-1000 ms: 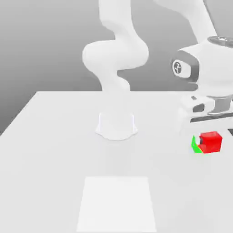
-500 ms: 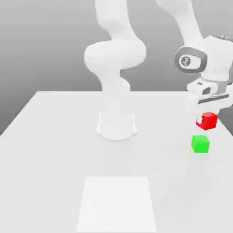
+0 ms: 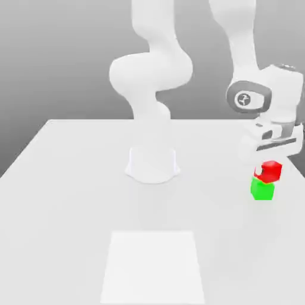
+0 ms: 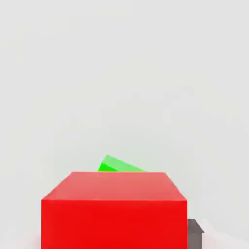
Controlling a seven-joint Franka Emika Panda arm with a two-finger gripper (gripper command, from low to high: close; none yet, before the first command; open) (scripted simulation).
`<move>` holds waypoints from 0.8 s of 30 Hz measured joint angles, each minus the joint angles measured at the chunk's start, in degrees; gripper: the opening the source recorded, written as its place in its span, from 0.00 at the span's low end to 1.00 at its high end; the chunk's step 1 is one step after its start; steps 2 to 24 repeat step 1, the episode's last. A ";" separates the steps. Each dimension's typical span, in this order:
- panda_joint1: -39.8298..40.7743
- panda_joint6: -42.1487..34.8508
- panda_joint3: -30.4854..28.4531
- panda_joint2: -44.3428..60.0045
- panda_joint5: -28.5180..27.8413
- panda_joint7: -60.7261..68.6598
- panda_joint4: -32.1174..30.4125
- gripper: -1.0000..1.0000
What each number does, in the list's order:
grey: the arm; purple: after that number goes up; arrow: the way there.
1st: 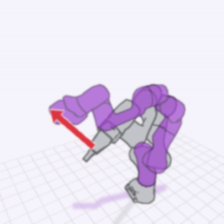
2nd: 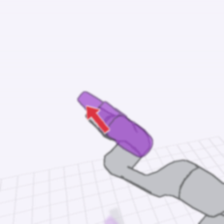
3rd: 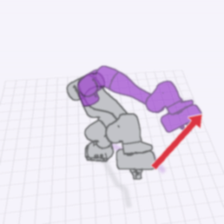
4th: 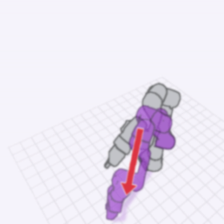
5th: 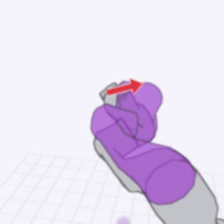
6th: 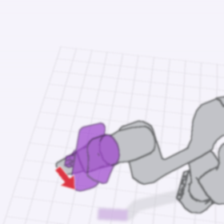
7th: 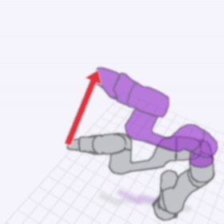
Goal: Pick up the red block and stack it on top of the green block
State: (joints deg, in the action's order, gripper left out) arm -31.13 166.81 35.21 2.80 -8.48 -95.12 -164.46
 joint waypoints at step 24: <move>-0.33 0.53 -0.73 0.80 -1.66 -1.21 0.05 0.00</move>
